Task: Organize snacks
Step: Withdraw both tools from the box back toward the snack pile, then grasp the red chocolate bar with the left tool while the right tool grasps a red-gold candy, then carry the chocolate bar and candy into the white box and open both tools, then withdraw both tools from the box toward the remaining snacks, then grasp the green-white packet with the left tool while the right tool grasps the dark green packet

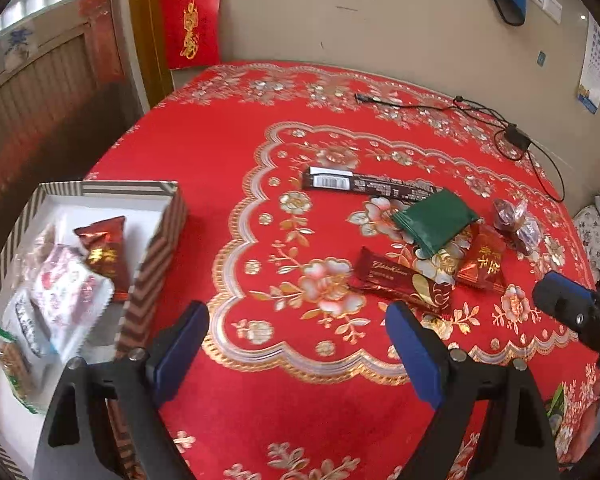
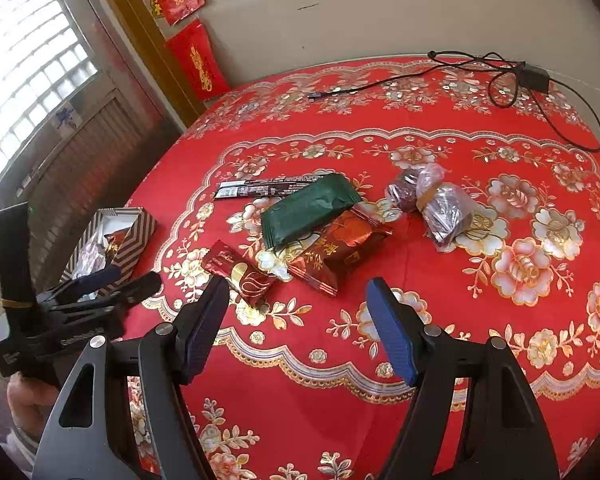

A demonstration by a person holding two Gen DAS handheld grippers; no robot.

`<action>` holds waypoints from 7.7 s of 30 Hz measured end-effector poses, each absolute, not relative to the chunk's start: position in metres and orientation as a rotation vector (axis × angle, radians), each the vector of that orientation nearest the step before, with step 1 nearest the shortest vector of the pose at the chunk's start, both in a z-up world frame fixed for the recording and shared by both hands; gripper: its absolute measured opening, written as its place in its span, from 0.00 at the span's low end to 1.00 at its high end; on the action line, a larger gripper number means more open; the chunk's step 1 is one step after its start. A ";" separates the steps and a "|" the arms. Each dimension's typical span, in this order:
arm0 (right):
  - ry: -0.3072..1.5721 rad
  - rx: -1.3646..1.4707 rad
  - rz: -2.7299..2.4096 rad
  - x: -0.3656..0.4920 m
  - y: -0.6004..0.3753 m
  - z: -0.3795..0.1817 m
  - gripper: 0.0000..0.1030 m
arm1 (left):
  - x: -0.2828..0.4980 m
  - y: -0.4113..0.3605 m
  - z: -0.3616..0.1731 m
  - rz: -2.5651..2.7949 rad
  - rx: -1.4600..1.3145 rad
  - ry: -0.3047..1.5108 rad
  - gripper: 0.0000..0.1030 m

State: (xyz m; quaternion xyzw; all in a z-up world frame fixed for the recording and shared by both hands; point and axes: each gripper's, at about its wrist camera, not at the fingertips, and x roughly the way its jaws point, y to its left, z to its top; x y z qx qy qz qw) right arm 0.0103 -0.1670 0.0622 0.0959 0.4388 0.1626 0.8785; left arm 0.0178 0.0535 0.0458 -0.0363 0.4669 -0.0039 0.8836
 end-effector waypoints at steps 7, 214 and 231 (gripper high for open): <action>0.966 0.211 0.509 0.042 -0.135 0.053 0.70 | 0.017 0.061 0.045 0.039 -0.077 0.979 0.89; 0.972 0.098 0.477 -0.005 -0.115 0.049 0.58 | -0.057 0.083 0.047 -0.111 -0.064 1.002 0.89; 0.972 0.114 0.468 -0.009 -0.122 0.048 0.62 | -0.095 0.046 0.040 -0.510 0.283 0.983 0.89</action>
